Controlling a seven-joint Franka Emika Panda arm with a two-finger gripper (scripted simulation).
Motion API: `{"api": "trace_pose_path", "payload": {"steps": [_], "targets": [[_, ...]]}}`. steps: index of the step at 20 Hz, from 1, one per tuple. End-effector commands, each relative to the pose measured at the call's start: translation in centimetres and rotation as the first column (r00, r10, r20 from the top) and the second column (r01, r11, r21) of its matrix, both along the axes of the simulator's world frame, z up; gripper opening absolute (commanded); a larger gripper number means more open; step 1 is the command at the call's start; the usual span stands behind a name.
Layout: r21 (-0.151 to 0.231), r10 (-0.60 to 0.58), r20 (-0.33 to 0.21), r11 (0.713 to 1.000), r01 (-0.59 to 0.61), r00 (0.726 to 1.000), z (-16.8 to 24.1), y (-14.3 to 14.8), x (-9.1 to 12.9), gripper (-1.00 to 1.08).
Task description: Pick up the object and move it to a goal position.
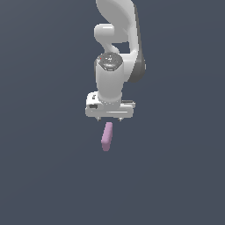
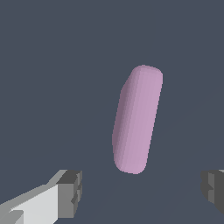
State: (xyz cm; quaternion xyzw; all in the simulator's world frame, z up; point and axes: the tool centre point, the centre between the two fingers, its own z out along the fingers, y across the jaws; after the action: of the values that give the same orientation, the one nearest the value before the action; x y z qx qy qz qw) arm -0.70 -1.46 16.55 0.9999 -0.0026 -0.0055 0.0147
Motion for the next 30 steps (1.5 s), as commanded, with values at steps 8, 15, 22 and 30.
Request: {"api": "trace_pose_path", "payload": {"steps": [8, 15, 22, 30], "targets": [[0.009, 0.068, 0.012, 0.998, -0.068, 0.998, 0.5, 2.9, 0.0, 1.00], [0.011, 0.060, 0.013, 0.998, -0.060, 0.998, 0.5, 2.9, 0.2, 1.00], [0.020, -0.057, 0.013, 0.998, 0.057, 0.998, -0.6, 1.1, 1.9, 1.00], [0.029, -0.184, 0.011, 0.983, 0.184, 0.983, -1.9, -0.9, 3.6, 1.00]]}}
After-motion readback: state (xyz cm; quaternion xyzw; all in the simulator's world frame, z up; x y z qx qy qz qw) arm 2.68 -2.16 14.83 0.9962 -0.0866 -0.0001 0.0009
